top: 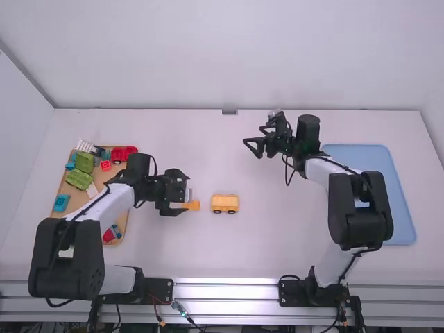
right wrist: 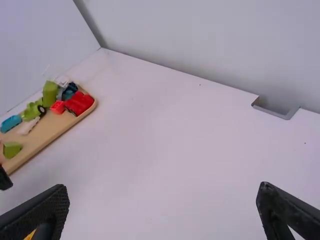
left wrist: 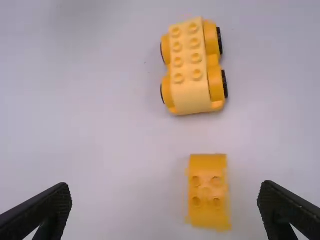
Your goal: Assemble lego blocks to make yellow taxi
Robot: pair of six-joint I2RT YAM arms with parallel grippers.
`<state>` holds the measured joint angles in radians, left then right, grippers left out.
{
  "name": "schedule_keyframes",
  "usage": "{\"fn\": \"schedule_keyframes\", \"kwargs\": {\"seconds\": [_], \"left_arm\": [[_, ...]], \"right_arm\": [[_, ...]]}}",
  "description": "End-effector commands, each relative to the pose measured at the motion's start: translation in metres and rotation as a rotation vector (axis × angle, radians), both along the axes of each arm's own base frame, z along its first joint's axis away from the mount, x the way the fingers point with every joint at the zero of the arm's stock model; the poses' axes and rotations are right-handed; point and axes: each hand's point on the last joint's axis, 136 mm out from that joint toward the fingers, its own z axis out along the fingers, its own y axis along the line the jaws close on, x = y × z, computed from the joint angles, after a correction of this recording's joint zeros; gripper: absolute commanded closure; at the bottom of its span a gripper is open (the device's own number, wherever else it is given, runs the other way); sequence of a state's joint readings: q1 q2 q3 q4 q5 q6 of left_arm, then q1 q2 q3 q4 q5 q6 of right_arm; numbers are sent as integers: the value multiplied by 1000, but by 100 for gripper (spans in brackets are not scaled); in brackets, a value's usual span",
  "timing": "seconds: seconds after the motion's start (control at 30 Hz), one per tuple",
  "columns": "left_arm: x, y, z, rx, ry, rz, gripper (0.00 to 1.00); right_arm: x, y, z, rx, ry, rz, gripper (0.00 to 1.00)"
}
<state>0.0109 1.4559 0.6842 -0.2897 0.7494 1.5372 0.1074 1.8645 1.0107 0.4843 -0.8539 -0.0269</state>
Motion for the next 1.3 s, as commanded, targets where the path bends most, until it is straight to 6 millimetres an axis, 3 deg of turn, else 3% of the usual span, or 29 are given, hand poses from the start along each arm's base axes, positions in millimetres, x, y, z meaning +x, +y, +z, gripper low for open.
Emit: {"fn": "schedule_keyframes", "kwargs": {"seconds": [0.0,0.23,0.4,0.7,0.87,1.0,1.07,1.13,1.27], "left_arm": [[-17,-12,-2,-117,87,4,1],[-17,-13,-13,-143,117,59,1],[-3,-6,-26,-184,110,79,1],[17,11,-36,-361,178,78,1],[18,10,-51,-312,214,39,1],[18,5,-64,-288,250,17,1],[8,5,-67,-270,232,-36,0],[0,4,-68,-261,208,-80,1],[-11,6,-80,-208,179,-119,13]], "right_arm": [[6,2,3,0,-15,1,1],[7,1,2,-3,-15,-6,1],[-6,7,-2,-33,-53,82,1],[-6,13,-8,-157,-78,37,1],[-24,26,-10,-212,-108,121,1],[-64,36,-16,-166,-97,326,1],[-87,41,-14,-137,-153,452,1],[-89,41,-15,-144,-168,466,1],[-86,44,-24,-207,-141,428,1]]}}
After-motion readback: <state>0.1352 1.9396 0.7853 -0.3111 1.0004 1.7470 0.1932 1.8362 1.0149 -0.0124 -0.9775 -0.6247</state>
